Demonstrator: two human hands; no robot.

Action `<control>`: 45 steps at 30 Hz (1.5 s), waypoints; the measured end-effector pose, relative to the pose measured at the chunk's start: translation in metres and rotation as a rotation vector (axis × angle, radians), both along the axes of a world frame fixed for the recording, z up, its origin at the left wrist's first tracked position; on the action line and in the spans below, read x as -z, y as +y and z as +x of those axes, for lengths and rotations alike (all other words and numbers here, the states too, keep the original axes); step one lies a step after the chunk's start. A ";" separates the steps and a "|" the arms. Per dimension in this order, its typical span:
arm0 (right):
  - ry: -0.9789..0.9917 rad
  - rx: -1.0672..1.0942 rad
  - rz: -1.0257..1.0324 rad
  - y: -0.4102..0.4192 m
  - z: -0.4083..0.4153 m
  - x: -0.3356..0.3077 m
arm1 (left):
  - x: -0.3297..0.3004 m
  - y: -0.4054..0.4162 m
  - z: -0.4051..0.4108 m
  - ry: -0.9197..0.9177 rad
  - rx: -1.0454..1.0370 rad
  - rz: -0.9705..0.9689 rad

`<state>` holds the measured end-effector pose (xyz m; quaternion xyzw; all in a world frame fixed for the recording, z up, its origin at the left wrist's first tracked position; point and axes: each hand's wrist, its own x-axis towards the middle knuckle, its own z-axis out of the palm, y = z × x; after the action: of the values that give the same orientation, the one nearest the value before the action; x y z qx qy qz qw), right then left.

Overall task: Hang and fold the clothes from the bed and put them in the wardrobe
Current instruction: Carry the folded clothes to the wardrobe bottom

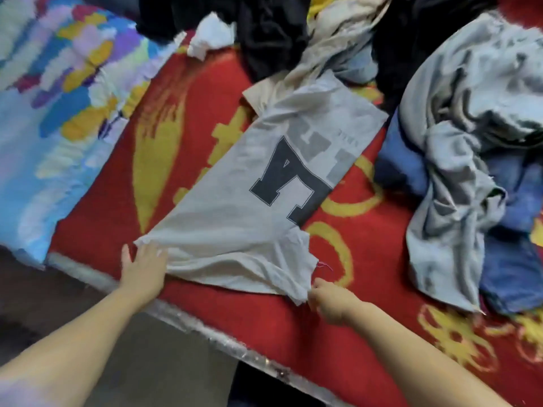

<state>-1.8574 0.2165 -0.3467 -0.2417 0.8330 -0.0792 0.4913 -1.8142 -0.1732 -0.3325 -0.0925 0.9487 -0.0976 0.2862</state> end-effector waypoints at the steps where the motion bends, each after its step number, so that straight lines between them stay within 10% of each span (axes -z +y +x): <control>1: -0.026 0.030 0.008 0.006 0.003 0.006 | 0.007 0.012 0.006 -0.008 -0.010 0.028; 9: 0.205 0.692 -0.216 0.004 -0.046 0.017 | 0.030 0.142 0.013 0.233 0.286 0.370; 15: 0.188 0.561 -0.107 -0.036 -0.054 0.028 | 0.042 0.146 -0.004 0.346 0.334 0.506; 20: 0.344 0.783 -0.540 -0.036 -0.065 0.010 | 0.040 0.134 0.020 0.249 0.423 0.539; 29: 0.328 0.924 -0.200 -0.022 -0.059 0.037 | 0.045 0.126 0.014 0.209 -0.177 0.726; 33: 0.071 1.116 -0.060 -0.042 -0.032 0.037 | 0.038 0.083 -0.022 0.378 -0.276 0.573; 38: -0.146 1.247 -0.093 -0.047 -0.024 0.034 | 0.052 0.015 -0.068 0.139 -0.466 0.345; 45: 0.360 1.186 -0.291 -0.117 -0.019 -0.015 | 0.061 -0.027 -0.079 -0.061 -0.373 0.391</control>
<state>-1.8762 0.0993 -0.3313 0.1867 0.8755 -0.4085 0.1783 -1.8931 -0.1999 -0.3935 -0.2055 0.9070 0.1393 0.3401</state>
